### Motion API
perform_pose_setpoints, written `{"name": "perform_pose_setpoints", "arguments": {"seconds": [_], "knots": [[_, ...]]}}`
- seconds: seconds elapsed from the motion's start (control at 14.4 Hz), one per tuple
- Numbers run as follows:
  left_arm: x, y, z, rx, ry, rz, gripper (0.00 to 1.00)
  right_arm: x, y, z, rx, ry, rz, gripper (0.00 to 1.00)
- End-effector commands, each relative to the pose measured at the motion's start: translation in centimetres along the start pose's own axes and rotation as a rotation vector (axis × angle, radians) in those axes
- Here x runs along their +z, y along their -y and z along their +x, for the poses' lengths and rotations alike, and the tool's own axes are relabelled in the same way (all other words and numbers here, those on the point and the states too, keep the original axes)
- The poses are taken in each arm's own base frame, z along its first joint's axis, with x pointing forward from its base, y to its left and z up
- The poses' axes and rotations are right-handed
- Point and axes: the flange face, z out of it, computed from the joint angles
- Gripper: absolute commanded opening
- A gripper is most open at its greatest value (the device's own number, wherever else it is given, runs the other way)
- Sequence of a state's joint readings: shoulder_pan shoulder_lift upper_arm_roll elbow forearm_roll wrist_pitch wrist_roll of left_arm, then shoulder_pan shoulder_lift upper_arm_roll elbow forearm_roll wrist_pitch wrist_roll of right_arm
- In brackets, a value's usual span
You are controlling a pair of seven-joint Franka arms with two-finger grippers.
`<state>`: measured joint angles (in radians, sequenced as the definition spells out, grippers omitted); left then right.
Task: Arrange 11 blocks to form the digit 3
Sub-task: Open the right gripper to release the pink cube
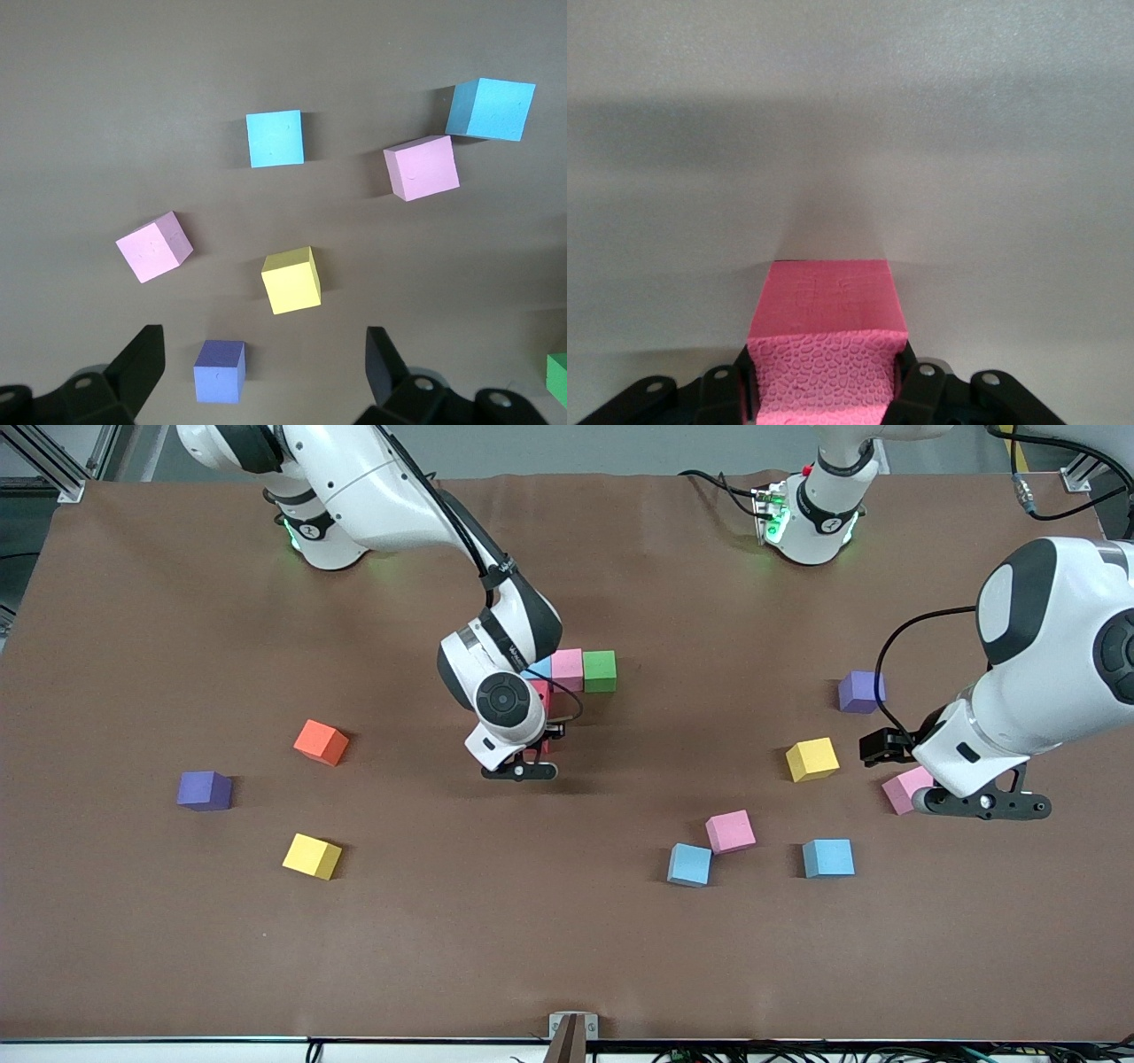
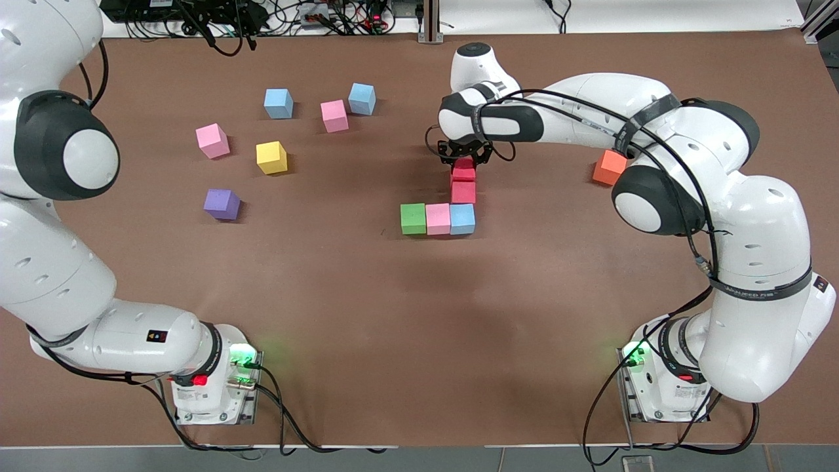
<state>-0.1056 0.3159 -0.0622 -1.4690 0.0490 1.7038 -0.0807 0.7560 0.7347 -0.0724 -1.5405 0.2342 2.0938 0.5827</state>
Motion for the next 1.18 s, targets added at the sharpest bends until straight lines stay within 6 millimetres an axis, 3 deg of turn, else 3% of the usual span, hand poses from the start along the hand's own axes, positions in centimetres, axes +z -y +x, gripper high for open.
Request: {"name": "perform_pose_setpoints", "arguments": {"seconds": [0.0, 0.7, 1.11], "knots": [[-0.8, 0.2, -0.5, 0.014, -0.014, 0.004, 1.0, 1.3, 0.4, -0.6, -0.011, 0.004, 0.006, 0.39], [-0.7, 0.3, -0.5, 0.013, -0.011, 0.002, 1.0, 1.4, 0.5, -0.9, -0.008, 0.008, 0.001, 0.39], [-0.9, 1.5, -0.6, -0.007, -0.014, 0.0, 1.0, 1.3, 0.8, -1.2, -0.015, 0.009, 0.0, 0.39]]}}
